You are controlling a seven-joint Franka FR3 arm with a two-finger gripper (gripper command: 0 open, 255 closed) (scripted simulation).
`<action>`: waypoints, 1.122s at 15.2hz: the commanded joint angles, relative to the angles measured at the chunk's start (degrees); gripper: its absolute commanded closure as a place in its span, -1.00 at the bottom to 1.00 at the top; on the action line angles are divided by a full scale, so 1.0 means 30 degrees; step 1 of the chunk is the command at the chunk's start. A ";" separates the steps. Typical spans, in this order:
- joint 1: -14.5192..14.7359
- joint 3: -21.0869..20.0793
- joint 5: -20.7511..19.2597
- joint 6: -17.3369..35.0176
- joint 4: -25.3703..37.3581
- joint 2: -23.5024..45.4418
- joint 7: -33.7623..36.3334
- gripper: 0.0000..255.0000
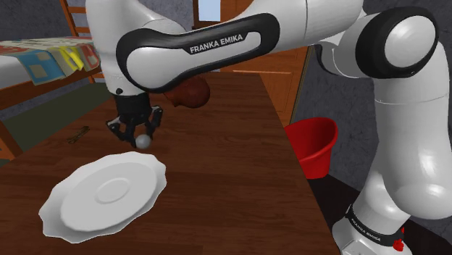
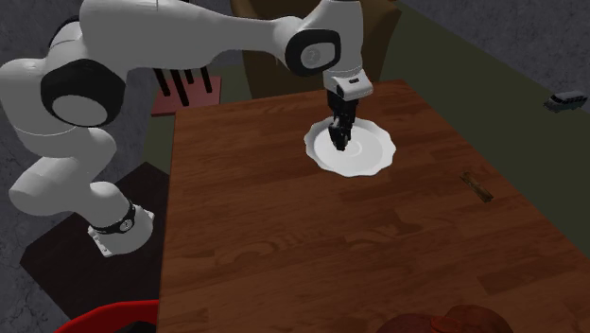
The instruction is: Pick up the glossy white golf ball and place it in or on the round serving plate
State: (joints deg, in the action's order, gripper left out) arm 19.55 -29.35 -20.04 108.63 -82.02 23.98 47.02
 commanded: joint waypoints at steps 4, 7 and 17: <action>0.2922 0.0189 -0.1444 -0.2412 0.5430 0.3455 0.1430 1.00; 0.5247 0.0620 -0.2282 -0.4509 1.0458 0.6358 0.1681 1.00; 0.4619 0.0605 -0.2330 -0.2069 0.7525 0.6069 0.2363 1.00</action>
State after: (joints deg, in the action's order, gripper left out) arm 33.72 -27.51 -27.01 101.44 -58.22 42.37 53.88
